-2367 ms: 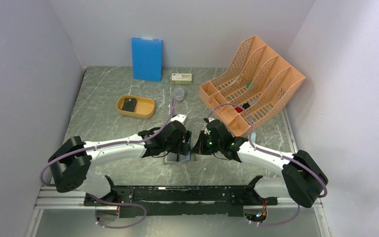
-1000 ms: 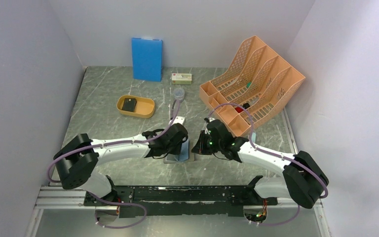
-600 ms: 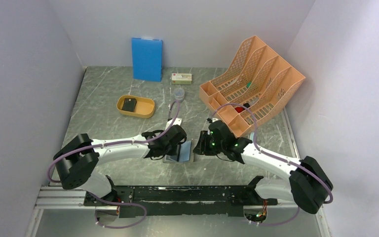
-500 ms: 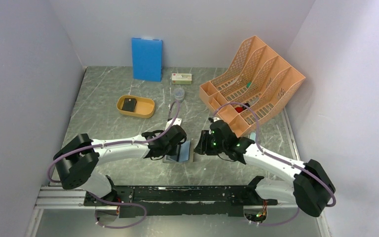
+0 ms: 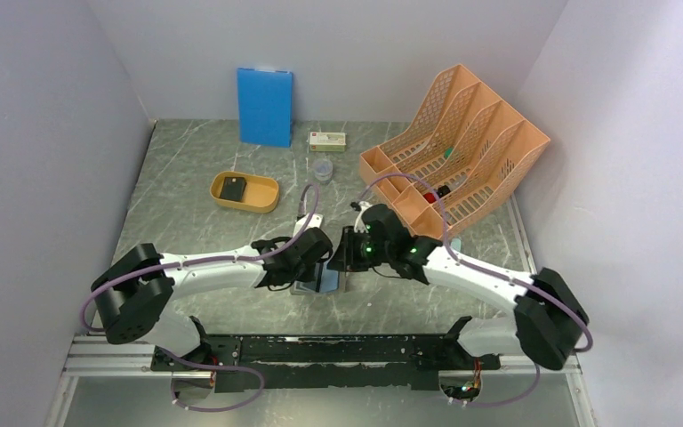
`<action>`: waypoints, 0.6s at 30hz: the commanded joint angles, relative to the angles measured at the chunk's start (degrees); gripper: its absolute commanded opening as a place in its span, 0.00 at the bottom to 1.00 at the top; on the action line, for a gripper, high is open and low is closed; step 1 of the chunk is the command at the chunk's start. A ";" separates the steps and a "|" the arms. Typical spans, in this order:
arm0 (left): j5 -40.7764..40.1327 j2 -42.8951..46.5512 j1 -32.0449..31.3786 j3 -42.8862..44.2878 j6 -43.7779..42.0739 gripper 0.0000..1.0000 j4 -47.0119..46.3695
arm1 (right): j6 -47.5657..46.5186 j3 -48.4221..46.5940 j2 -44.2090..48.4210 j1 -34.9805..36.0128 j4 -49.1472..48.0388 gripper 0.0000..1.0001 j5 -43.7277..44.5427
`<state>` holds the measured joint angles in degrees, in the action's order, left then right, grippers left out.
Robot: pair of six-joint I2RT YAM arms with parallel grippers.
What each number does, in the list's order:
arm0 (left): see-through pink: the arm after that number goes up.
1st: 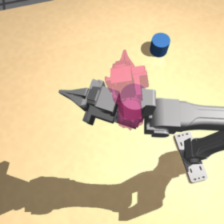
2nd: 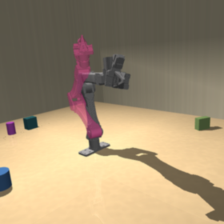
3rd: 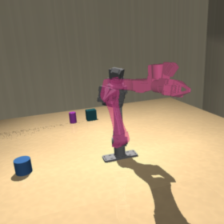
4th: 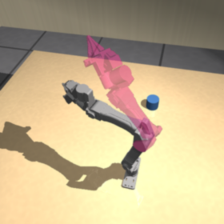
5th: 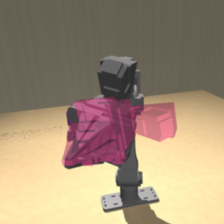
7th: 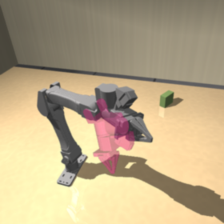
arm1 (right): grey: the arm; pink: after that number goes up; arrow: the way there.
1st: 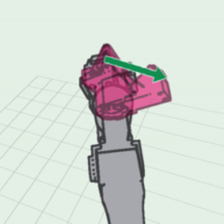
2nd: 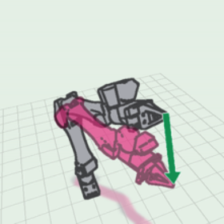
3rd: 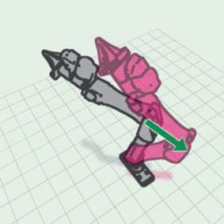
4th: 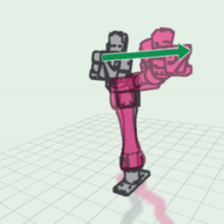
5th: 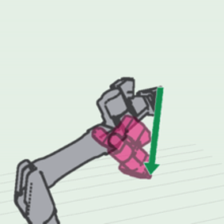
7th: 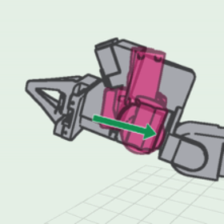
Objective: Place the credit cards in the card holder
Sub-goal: Adjust the card slot at the card holder.
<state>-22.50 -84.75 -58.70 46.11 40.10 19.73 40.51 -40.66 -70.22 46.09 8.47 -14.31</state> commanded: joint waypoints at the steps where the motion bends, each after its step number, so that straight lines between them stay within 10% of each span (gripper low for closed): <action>1: -1.28 0.84 0.16 -1.25 1.16 0.24 1.11 | 2.89 0.20 -6.47 1.97 -7.71 0.24 -3.99; 18: 1.07 16.01 0.95 0.32 0.55 0.52 3.42 | 0.59 -0.15 -17.25 2.34 -4.52 0.23 3.52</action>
<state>-22.76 -73.91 -58.17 44.84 41.36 24.05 41.93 -40.16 -87.05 48.29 3.92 -12.45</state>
